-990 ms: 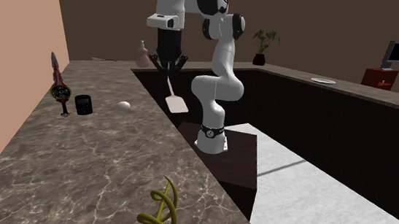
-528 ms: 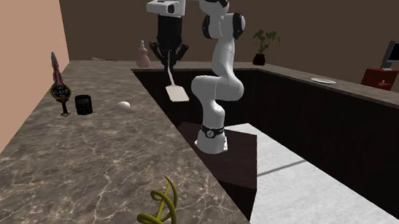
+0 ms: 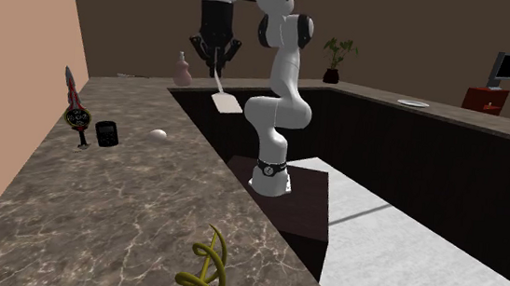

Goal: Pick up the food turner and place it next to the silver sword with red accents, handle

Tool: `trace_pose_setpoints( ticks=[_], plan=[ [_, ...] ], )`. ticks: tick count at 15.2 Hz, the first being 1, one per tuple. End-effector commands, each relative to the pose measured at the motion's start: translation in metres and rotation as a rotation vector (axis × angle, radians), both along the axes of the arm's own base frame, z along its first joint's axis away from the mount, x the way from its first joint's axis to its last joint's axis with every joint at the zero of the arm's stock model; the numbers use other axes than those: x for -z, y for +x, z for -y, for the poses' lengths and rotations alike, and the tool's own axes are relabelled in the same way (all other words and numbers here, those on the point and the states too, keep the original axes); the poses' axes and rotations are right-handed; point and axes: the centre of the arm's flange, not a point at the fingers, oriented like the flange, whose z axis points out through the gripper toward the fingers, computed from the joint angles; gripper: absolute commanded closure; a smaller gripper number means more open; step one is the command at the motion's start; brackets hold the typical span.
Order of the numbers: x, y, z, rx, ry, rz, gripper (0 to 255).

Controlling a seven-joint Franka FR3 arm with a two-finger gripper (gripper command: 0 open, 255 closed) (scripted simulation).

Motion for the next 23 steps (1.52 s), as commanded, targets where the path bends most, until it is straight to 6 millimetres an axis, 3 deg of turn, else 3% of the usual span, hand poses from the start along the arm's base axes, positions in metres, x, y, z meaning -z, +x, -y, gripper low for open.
trace_pose_setpoints(
  ticks=[1, 9, 23],
  plan=[
    [-0.011, 0.000, 0.000, 0.000, 0.000, 0.000, 255],
    [-0.053, 0.000, 0.000, 0.000, 0.000, 0.000, 255],
    [-0.053, -0.011, 0.185, 0.000, 0.000, 0.000, 255]
  ],
)
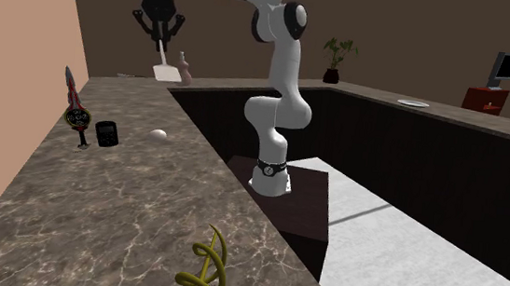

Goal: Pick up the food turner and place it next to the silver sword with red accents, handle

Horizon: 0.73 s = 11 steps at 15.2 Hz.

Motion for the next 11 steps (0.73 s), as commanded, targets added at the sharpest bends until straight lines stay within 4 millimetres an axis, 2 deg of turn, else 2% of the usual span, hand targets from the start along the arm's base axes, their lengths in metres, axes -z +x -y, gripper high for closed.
trace_pose_setpoints(
  ticks=[1, 11],
  plan=[
    [-0.001, -0.001, 0.029, -0.001, -0.002, 0.000, 255],
    [-0.002, -0.008, 0.161, -0.001, -0.002, 0.000, 255]
  ],
)
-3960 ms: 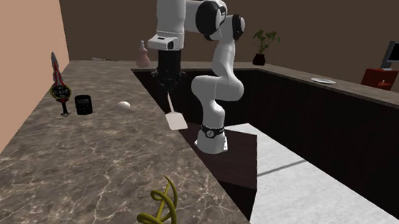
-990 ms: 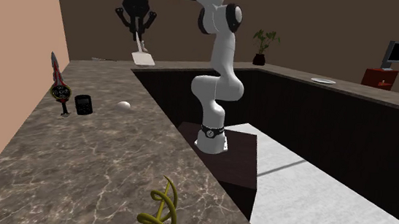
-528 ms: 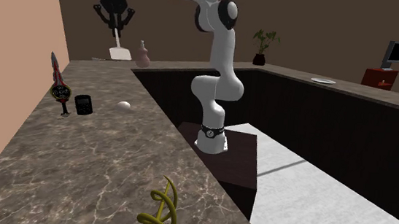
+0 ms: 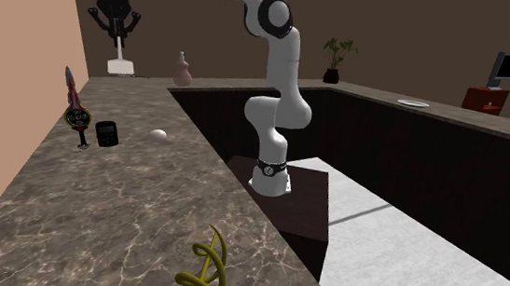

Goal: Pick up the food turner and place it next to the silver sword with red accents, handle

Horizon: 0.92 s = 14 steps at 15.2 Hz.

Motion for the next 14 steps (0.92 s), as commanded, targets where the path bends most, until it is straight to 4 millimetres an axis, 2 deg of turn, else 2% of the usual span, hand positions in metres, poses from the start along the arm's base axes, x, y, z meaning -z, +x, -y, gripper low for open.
trace_pose_setpoints(
  ticks=[1, 3, 4, 14],
  plan=[
    [-0.002, -0.001, 0.027, -0.008, -0.004, 0.001, 255],
    [-0.002, -0.003, 0.053, -0.008, -0.004, 0.001, 255],
    [-0.002, -0.003, 0.059, -0.008, -0.004, 0.001, 255],
    [0.051, -0.003, 0.059, -0.008, -0.004, 0.001, 255]
  ],
)
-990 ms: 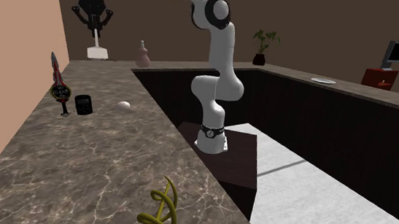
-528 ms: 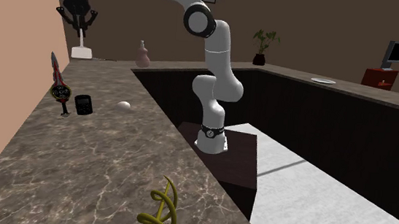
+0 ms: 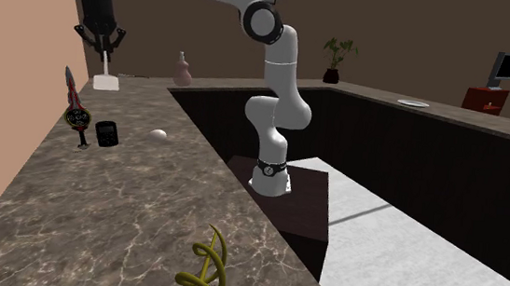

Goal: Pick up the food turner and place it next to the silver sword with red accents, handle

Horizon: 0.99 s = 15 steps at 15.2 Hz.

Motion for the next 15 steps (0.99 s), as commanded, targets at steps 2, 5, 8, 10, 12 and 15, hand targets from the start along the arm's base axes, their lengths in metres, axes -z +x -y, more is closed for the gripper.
trace_pose_setpoints(
  ticks=[2, 5, 8, 10, 12, 15],
  plan=[
    [0.016, 0.000, 0.000, 0.000, -0.001, 0.000, 255],
    [0.032, 0.000, 0.000, 0.000, -0.001, 0.000, 255],
    [0.048, 0.000, 0.000, 0.000, -0.001, 0.000, 255],
    [0.058, 0.000, 0.000, 0.000, -0.001, 0.000, 255],
    [0.069, 0.000, 0.000, 0.000, -0.001, 0.000, 255],
    [0.085, 0.000, 0.000, 0.000, -0.001, 0.000, 255]
  ],
)
